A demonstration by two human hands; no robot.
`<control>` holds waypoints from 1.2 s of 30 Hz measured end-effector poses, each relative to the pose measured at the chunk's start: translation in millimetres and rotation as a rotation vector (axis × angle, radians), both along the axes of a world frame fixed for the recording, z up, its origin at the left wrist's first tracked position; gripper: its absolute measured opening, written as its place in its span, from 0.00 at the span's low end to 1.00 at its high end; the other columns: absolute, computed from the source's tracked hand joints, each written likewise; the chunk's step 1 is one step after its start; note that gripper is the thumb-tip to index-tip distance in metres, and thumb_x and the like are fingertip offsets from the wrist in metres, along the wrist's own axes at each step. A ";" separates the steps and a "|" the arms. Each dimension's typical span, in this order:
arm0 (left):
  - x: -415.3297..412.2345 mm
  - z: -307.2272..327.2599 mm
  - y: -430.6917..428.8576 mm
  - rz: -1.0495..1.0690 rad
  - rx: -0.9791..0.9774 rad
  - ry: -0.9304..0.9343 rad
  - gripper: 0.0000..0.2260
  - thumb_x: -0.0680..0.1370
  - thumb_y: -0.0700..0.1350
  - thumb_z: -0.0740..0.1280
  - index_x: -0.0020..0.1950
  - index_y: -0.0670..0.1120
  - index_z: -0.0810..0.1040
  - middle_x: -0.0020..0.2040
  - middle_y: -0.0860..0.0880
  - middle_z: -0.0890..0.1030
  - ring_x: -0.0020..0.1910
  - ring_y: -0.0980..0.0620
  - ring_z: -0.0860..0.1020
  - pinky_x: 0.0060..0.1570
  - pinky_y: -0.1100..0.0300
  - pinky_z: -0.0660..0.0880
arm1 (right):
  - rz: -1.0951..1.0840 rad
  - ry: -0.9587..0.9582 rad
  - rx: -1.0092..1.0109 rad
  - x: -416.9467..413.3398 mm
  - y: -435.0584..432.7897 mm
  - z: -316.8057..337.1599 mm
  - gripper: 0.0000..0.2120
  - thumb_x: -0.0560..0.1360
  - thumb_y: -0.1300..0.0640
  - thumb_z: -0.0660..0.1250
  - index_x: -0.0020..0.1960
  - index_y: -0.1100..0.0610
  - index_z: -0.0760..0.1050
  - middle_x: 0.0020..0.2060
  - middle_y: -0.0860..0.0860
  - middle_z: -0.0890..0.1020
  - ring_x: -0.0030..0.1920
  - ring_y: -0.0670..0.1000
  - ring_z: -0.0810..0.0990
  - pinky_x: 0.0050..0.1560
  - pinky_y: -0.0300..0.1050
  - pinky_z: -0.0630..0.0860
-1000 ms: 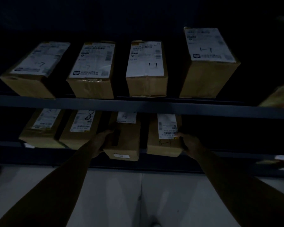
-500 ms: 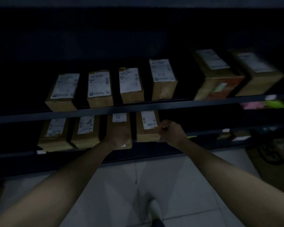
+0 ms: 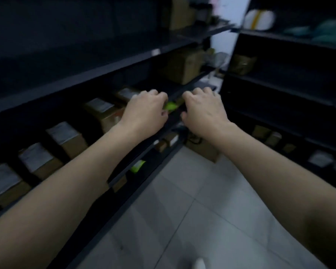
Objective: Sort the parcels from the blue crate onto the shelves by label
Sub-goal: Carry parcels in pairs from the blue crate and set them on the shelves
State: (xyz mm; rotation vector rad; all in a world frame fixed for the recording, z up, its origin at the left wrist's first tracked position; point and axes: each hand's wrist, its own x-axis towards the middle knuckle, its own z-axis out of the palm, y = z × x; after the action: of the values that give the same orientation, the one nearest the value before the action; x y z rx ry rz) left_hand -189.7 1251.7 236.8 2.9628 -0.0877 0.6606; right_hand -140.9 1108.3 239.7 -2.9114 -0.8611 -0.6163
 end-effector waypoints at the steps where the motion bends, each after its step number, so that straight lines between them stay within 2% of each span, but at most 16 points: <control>1: 5.1 12.1 -25.0 -0.055 0.041 -0.035 0.14 0.77 0.49 0.64 0.60 0.45 0.75 0.55 0.44 0.78 0.54 0.42 0.76 0.51 0.48 0.73 | -0.059 -0.040 0.002 -2.6 -26.7 12.0 0.17 0.75 0.51 0.63 0.61 0.58 0.72 0.58 0.59 0.77 0.61 0.62 0.72 0.59 0.56 0.67; 4: 19.4 41.9 -101.6 -0.225 0.105 -0.145 0.15 0.76 0.48 0.64 0.60 0.44 0.75 0.55 0.42 0.78 0.54 0.40 0.75 0.51 0.47 0.71 | -0.234 -0.164 0.019 -11.0 -107.6 41.4 0.18 0.76 0.50 0.63 0.62 0.58 0.72 0.58 0.59 0.77 0.59 0.62 0.72 0.58 0.55 0.68; 8: 35.2 68.3 -220.8 -0.440 0.089 -0.270 0.15 0.76 0.47 0.65 0.61 0.43 0.75 0.56 0.41 0.78 0.56 0.39 0.75 0.53 0.46 0.71 | -0.484 -0.263 0.039 -25.9 -221.5 63.0 0.19 0.76 0.50 0.63 0.64 0.59 0.72 0.57 0.60 0.78 0.59 0.62 0.73 0.58 0.56 0.69; 13: 48.0 70.4 -395.4 -0.724 0.018 -0.306 0.16 0.77 0.47 0.63 0.63 0.43 0.73 0.58 0.42 0.77 0.58 0.40 0.74 0.56 0.47 0.69 | -0.751 -0.255 0.005 -50.1 -379.1 61.9 0.18 0.76 0.51 0.64 0.63 0.58 0.71 0.57 0.59 0.77 0.60 0.62 0.73 0.59 0.56 0.68; 18: 41.0 54.2 -579.4 -0.990 -0.047 -0.239 0.15 0.77 0.47 0.63 0.62 0.43 0.74 0.57 0.42 0.78 0.57 0.41 0.75 0.54 0.48 0.70 | -1.036 -0.126 0.006 -79.2 -544.0 41.1 0.17 0.76 0.51 0.62 0.61 0.58 0.72 0.59 0.59 0.76 0.62 0.62 0.71 0.62 0.55 0.66; 21: 30.4 41.9 -675.7 -1.124 -0.073 -0.184 0.15 0.77 0.47 0.63 0.61 0.43 0.74 0.56 0.43 0.78 0.55 0.42 0.75 0.52 0.49 0.70 | -1.219 -0.053 -0.008 -109.0 -628.9 30.5 0.18 0.74 0.52 0.65 0.61 0.59 0.71 0.58 0.59 0.76 0.61 0.62 0.71 0.61 0.56 0.67; 24: 20.8 29.9 -756.2 -1.223 -0.059 -0.108 0.15 0.78 0.48 0.62 0.62 0.44 0.74 0.57 0.43 0.78 0.55 0.42 0.74 0.52 0.50 0.70 | -1.366 0.001 -0.002 -137.5 -697.7 23.7 0.16 0.76 0.55 0.64 0.61 0.59 0.71 0.59 0.60 0.76 0.61 0.62 0.72 0.60 0.56 0.68; 30: 35.4 1.8 -877.3 -1.380 -0.047 -0.018 0.15 0.78 0.48 0.62 0.62 0.43 0.74 0.56 0.43 0.78 0.55 0.42 0.75 0.51 0.48 0.73 | -1.565 0.073 0.086 -155.6 -800.5 -2.2 0.18 0.77 0.53 0.64 0.64 0.59 0.71 0.60 0.60 0.75 0.62 0.62 0.71 0.60 0.55 0.68; 36: 100.5 -41.4 -976.9 -1.428 -0.030 0.098 0.15 0.78 0.47 0.61 0.62 0.42 0.74 0.53 0.42 0.78 0.52 0.42 0.75 0.51 0.47 0.73 | -1.625 0.096 0.137 -104.8 -885.3 -39.9 0.18 0.76 0.53 0.61 0.63 0.60 0.72 0.59 0.60 0.76 0.60 0.61 0.72 0.58 0.55 0.70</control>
State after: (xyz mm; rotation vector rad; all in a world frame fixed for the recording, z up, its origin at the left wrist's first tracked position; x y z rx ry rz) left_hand -89.2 274.8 195.4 2.0316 -1.8325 0.2414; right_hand -245.8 223.1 199.7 -2.7839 1.6473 -0.4207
